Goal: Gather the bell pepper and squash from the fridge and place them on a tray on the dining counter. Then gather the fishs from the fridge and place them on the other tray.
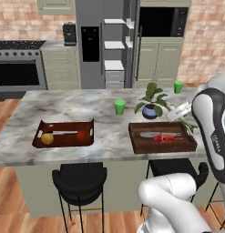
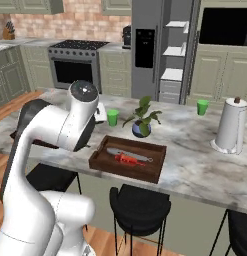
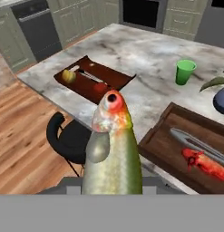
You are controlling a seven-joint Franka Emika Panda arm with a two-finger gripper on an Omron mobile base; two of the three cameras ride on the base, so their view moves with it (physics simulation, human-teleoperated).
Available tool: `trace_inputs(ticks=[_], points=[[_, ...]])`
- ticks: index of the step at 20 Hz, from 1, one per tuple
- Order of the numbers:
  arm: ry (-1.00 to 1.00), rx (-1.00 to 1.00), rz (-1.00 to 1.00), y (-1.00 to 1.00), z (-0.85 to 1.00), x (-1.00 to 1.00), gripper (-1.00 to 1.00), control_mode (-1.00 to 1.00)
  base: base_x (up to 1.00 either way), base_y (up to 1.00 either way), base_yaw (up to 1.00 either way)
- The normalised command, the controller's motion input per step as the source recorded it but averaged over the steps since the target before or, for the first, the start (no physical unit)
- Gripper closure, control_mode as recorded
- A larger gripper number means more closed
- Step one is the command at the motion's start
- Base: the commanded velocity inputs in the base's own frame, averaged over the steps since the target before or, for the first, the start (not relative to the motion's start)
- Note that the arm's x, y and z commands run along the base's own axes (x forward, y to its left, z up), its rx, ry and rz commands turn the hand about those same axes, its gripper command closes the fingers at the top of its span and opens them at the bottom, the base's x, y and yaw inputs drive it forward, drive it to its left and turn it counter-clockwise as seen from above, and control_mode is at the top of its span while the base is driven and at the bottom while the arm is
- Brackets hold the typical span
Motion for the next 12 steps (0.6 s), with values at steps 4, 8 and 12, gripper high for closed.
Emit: trace_inputs(ticks=[4, 8, 12], points=[[0.08, -0.01, 0.44, -0.1, -0.13, 0.75, 1.0, -1.0, 0.0, 0.0, 0.0], [0.05, -0.18, 0.3, -0.03, -0.43, 0.94, 1.0, -1.0, 0.0, 0.0, 0.0], [0.0, -0.29, 0.22, -0.03, -0.53, 0.89, 1.0, -1.0, 0.0, 0.0, 0.0]])
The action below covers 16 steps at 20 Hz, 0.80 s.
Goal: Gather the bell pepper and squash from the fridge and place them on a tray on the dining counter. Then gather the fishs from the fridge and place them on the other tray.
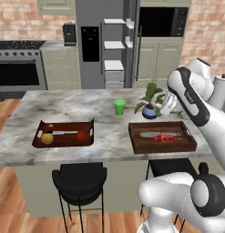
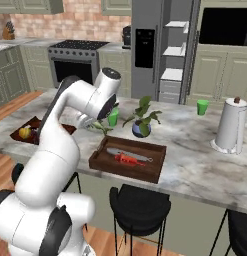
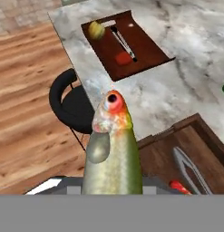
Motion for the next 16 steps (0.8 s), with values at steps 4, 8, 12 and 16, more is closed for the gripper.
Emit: trace_inputs(ticks=[4, 8, 12, 16], points=[[-0.02, -0.3, 0.15, -0.17, -0.6, 0.66, 1.0, -1.0, 0.0, 0.0, 0.0], [-0.1, -0.17, 0.05, -0.47, -0.53, 0.45, 1.0, -1.0, 0.0, 0.0, 0.0], [-0.2, -0.18, 0.0, -0.47, -0.43, 0.19, 1.0, -1.0, 0.0, 0.0, 0.0], [-0.16, -0.12, 0.0, -0.5, -0.3, 0.23, 1.0, -1.0, 0.0, 0.0, 0.0]])
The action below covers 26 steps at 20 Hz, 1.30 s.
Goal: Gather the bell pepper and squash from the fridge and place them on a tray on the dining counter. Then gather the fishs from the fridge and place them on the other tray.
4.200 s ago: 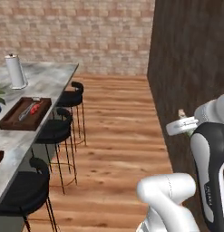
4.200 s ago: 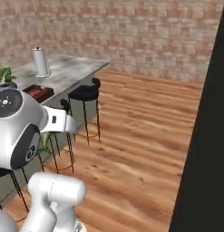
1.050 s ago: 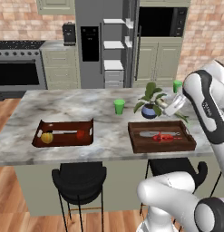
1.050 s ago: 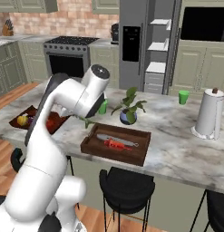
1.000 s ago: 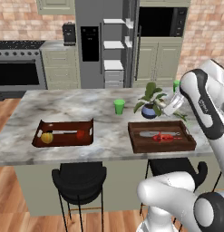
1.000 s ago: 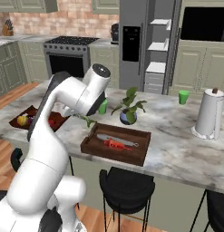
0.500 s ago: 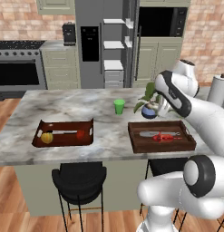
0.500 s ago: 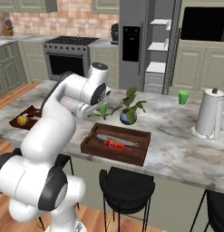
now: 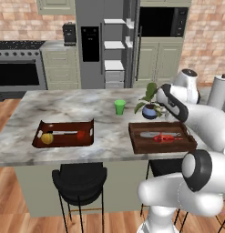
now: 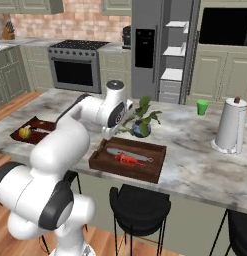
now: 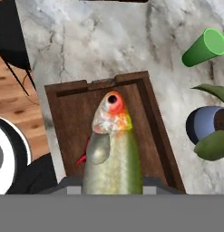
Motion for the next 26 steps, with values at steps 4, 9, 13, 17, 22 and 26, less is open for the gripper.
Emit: trace_inputs(ticks=[4, 9, 13, 17, 22, 26], points=[[-0.1, -0.1, 0.0, -0.39, -0.29, 0.27, 1.0, -1.0, 0.0, 0.0, 0.0], [0.0, -0.08, 0.0, -0.26, -0.35, 0.37, 1.0, -1.0, 0.0, 0.0, 0.0], [0.0, -0.03, 0.0, -0.11, -0.21, 0.43, 1.0, -1.0, 0.0, 0.0, 0.0], [0.01, 0.0, 0.0, -0.03, -0.12, 0.38, 1.0, -1.0, 0.0, 0.0, 0.0], [0.06, 0.0, 0.0, -0.1, -0.11, 0.21, 1.0, -1.0, 0.0, 0.0, 0.0], [0.05, 0.0, 0.0, -0.08, -0.14, 0.0, 1.0, -1.0, 0.0, 0.0, 0.0]])
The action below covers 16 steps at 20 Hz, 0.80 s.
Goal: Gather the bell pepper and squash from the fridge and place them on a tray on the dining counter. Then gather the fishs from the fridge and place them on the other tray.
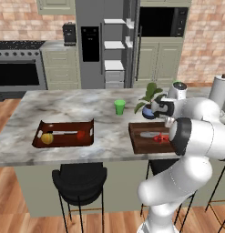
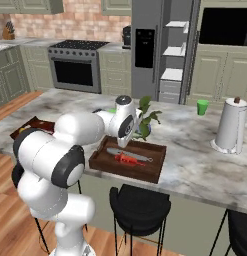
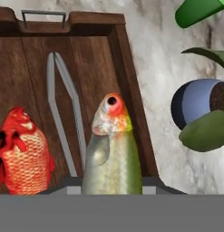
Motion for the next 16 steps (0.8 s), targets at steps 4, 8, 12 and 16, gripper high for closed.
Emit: trace_inputs(ticks=[4, 8, 12, 16], points=[[0.03, 0.0, 0.0, -0.01, -0.13, 0.0, 1.0, -1.0, 0.0, 0.0, 0.0], [0.06, 0.0, 0.0, 0.0, -0.21, 0.0, 1.0, -1.0, 0.0, 0.0, 0.0], [0.07, -0.01, 0.0, 0.0, -0.28, 0.0, 1.0, -1.0, 0.0, 0.0, 0.0], [0.06, -0.01, 0.0, 0.0, -0.27, 0.0, 1.0, -1.0, 0.0, 0.0, 0.0]])
